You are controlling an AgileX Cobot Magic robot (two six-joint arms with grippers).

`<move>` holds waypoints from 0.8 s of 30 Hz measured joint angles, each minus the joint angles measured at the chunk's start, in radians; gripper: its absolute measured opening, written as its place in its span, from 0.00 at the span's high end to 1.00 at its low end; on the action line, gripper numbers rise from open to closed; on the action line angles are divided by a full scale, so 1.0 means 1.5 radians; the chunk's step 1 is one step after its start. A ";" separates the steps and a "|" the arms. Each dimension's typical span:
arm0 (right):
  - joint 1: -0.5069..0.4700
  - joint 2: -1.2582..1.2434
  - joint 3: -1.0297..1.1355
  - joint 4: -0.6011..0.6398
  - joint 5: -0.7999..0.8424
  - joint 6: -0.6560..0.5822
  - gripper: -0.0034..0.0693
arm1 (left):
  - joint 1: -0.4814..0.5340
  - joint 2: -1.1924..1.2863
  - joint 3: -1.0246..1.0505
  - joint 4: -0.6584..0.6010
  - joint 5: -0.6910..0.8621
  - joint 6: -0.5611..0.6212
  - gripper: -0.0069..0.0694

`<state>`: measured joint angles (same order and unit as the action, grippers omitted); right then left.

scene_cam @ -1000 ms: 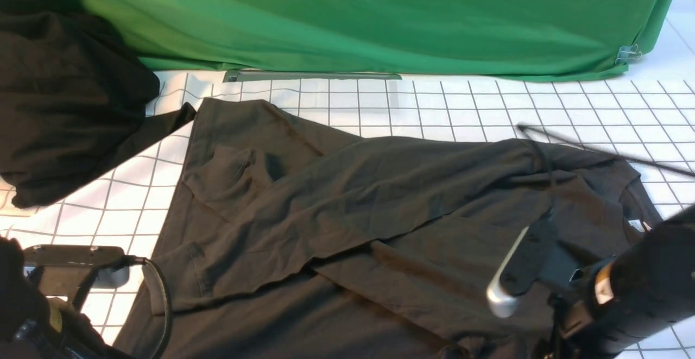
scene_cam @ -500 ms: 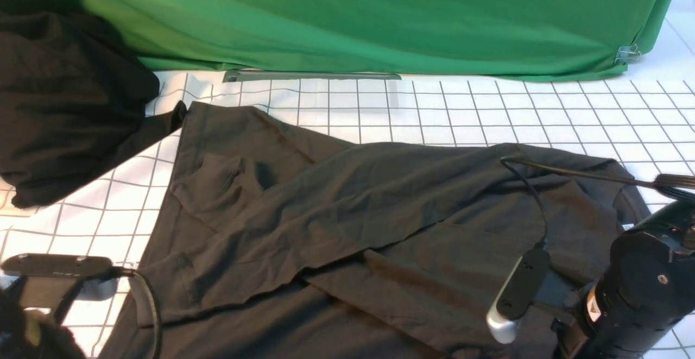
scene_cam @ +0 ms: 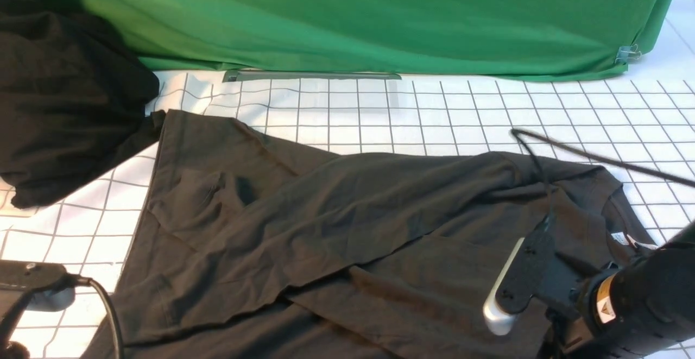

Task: Fold a long-sleeved shirt over a white checkered tablecloth.
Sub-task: 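Grasp the near edge of the shirt at its hem and shoulder corners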

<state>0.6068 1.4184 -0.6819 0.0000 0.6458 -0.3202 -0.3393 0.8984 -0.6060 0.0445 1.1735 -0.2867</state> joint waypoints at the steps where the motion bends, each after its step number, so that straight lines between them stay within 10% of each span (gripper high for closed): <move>1: 0.000 0.002 0.000 0.000 -0.001 0.000 0.40 | 0.000 0.000 0.000 0.000 -0.002 0.000 0.88; 8: 0.000 0.077 0.000 0.038 -0.031 -0.033 0.31 | 0.000 0.000 0.000 0.002 -0.009 0.000 0.88; 16: 0.000 0.085 -0.001 0.035 -0.036 -0.040 0.88 | 0.000 0.000 -0.001 0.002 -0.009 -0.001 0.88; 24: 0.000 -0.022 -0.024 0.019 0.008 -0.035 0.93 | 0.000 0.022 -0.136 0.070 -0.011 -0.038 0.88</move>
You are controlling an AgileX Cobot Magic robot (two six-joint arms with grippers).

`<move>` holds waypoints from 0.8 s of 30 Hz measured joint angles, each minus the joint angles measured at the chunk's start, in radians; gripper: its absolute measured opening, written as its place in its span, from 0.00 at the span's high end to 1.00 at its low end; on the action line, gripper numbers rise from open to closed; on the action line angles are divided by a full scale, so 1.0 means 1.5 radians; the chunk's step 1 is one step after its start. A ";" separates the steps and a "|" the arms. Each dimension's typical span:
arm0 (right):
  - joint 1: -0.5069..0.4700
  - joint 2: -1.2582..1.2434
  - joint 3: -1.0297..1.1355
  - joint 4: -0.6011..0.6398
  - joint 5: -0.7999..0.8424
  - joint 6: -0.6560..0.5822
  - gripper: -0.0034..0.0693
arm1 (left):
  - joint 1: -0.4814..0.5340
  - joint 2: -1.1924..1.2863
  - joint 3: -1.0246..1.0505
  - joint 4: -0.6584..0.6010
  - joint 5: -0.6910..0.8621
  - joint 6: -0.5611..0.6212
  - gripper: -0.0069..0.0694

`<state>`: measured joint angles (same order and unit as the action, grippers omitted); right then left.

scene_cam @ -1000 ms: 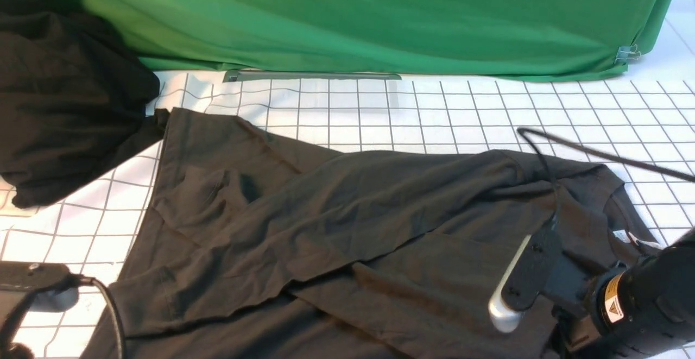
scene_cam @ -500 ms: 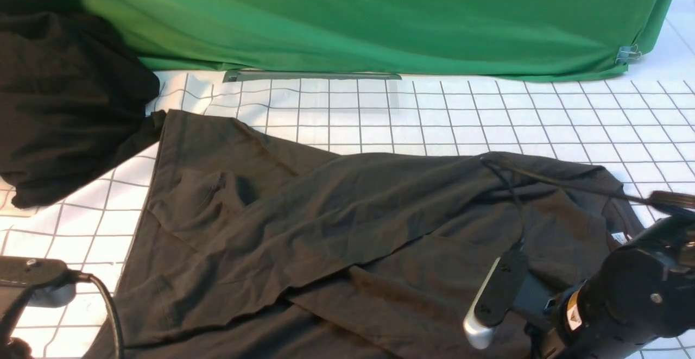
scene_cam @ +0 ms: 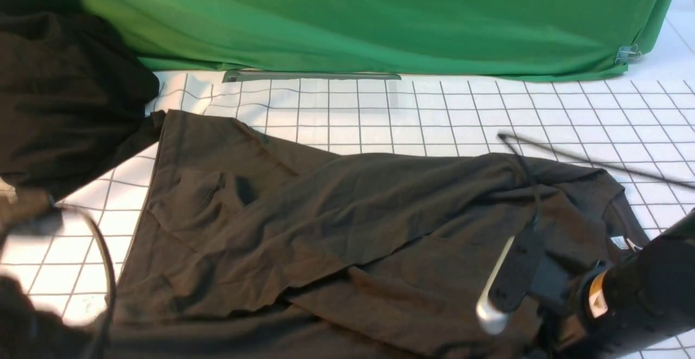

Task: Fold a long-sleeved shirt over a white checkered tablecloth.
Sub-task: 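Grasp the near edge of the shirt at its hem and shoulder corners, then fold the black garment in half by bringing its near edge over to the far edge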

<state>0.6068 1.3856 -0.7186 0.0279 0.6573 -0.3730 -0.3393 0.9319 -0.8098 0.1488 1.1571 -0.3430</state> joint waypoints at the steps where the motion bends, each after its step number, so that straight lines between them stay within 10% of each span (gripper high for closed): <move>1: 0.000 -0.003 -0.006 -0.001 0.002 0.002 0.93 | 0.000 0.003 -0.005 0.004 0.000 -0.003 0.88; 24: -0.155 0.363 -0.543 -0.019 0.072 -0.010 0.94 | 0.221 0.734 -0.719 -0.071 -0.075 0.115 0.88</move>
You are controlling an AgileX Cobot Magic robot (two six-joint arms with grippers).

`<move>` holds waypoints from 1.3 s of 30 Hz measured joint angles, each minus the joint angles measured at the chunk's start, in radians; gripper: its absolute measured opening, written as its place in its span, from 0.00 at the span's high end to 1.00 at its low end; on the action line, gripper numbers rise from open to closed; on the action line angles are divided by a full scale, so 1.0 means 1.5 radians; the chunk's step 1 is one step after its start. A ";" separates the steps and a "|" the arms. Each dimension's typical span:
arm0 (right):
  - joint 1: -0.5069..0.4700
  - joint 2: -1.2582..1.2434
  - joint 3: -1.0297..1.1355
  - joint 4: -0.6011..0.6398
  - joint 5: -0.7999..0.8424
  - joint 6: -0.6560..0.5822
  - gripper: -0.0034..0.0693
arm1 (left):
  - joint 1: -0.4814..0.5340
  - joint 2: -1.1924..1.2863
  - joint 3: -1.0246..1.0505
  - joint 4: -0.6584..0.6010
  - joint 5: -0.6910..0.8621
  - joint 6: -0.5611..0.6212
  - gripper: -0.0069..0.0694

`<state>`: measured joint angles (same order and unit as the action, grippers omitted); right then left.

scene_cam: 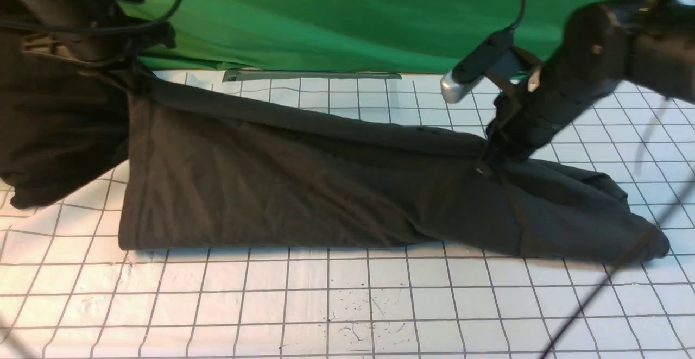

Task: Fold a long-sleeved shirt over a white checkered tablecloth.
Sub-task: 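Fold the black garment in half by bringing its near edge over to the far edge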

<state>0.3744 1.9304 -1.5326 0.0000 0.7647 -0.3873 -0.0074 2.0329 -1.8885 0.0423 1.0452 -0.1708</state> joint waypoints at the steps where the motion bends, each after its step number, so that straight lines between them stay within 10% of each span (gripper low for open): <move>1: -0.001 0.009 -0.004 0.000 0.000 0.000 0.94 | 0.000 0.006 -0.006 0.000 0.002 0.000 0.88; 5: -0.006 0.078 -0.064 0.000 0.000 0.001 0.92 | 0.000 0.101 -0.100 0.000 0.019 0.000 0.88; 16: -0.006 0.089 -0.129 0.000 0.065 0.079 0.38 | 0.001 0.184 -0.157 0.003 0.020 -0.003 0.88; 26: -0.109 0.008 -0.141 -0.056 0.236 0.147 0.44 | 0.001 0.184 -0.159 0.015 0.034 0.017 0.88; 32: -0.261 0.059 -0.138 0.062 0.266 0.118 0.32 | 0.002 0.184 -0.159 0.017 0.047 0.020 0.88; 39: -0.271 0.137 -0.138 0.113 0.296 0.061 0.24 | 0.002 0.184 -0.159 0.017 0.049 0.029 0.88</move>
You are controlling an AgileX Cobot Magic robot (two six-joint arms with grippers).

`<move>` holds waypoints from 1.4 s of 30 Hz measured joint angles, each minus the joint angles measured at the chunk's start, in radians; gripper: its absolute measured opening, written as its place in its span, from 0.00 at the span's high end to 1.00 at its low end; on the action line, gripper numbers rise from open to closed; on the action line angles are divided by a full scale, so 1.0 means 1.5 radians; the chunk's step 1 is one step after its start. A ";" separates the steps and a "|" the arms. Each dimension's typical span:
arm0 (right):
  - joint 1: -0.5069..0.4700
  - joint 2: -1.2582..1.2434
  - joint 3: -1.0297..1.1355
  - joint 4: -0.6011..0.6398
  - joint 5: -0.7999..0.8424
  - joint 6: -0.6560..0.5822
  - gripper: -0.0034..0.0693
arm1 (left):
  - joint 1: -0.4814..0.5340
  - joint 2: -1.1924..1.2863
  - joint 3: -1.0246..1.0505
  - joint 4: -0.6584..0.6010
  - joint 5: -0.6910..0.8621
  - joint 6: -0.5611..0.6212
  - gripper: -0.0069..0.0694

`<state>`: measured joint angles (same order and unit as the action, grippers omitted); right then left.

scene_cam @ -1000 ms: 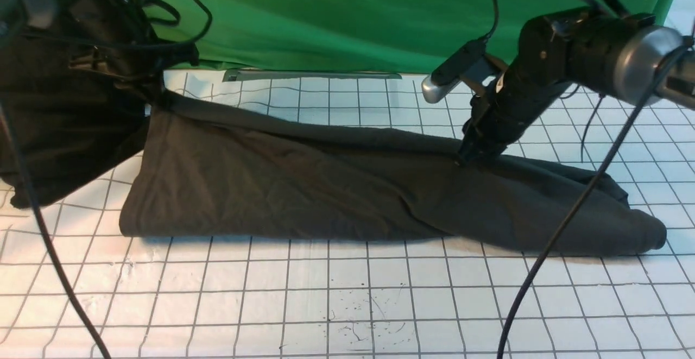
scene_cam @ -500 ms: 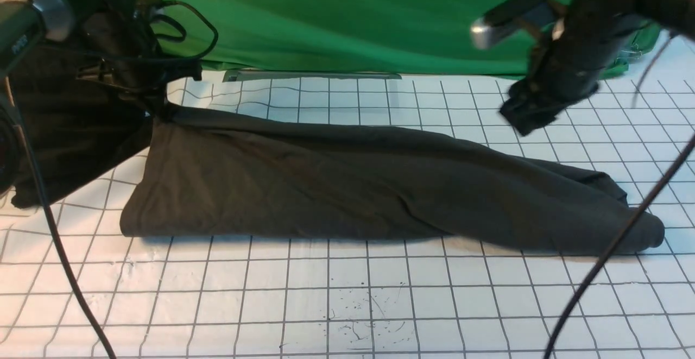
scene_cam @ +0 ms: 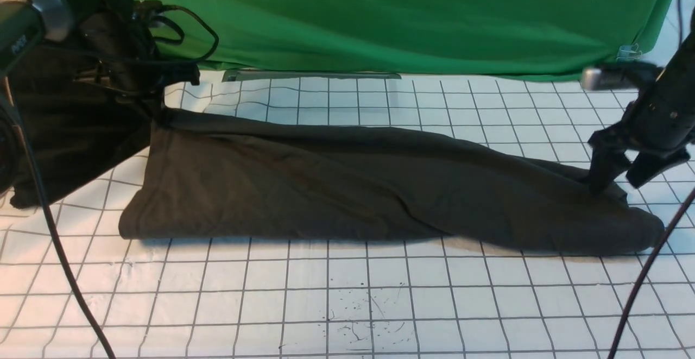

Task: Fold a long-sleeved shirt over a white checkered tablecloth.
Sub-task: 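Fold the black garment in half by bringing its near edge over to the far edge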

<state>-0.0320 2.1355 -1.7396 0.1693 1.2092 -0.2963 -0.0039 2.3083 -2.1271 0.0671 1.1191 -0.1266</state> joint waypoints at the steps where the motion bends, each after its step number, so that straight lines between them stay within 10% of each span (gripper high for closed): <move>1: 0.002 0.007 0.000 0.003 0.001 -0.003 0.24 | 0.000 0.000 0.000 0.000 0.000 0.000 0.88; 4: 0.008 0.020 0.000 0.007 0.002 -0.008 0.27 | 0.000 0.000 0.000 0.000 0.000 0.000 0.88; 10: 0.013 0.025 0.000 0.006 0.001 -0.029 0.85 | 0.000 0.000 0.000 -0.001 0.000 0.000 0.88; 13: 0.013 0.025 -0.007 -0.012 -0.001 -0.030 0.93 | 0.000 0.000 0.000 -0.001 0.000 0.000 0.88; 31: 0.022 0.046 -0.055 -0.061 -0.224 -0.007 0.92 | 0.000 0.000 0.000 0.002 -0.009 -0.003 0.88; 42: 0.022 0.062 -0.065 -0.069 -0.232 0.009 0.48 | 0.000 0.000 -0.004 0.107 -0.030 -0.030 0.55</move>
<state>0.0007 2.2288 -1.8367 0.0657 0.8606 -0.2833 -0.0039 2.3083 -2.1336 0.2274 1.0734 -0.1714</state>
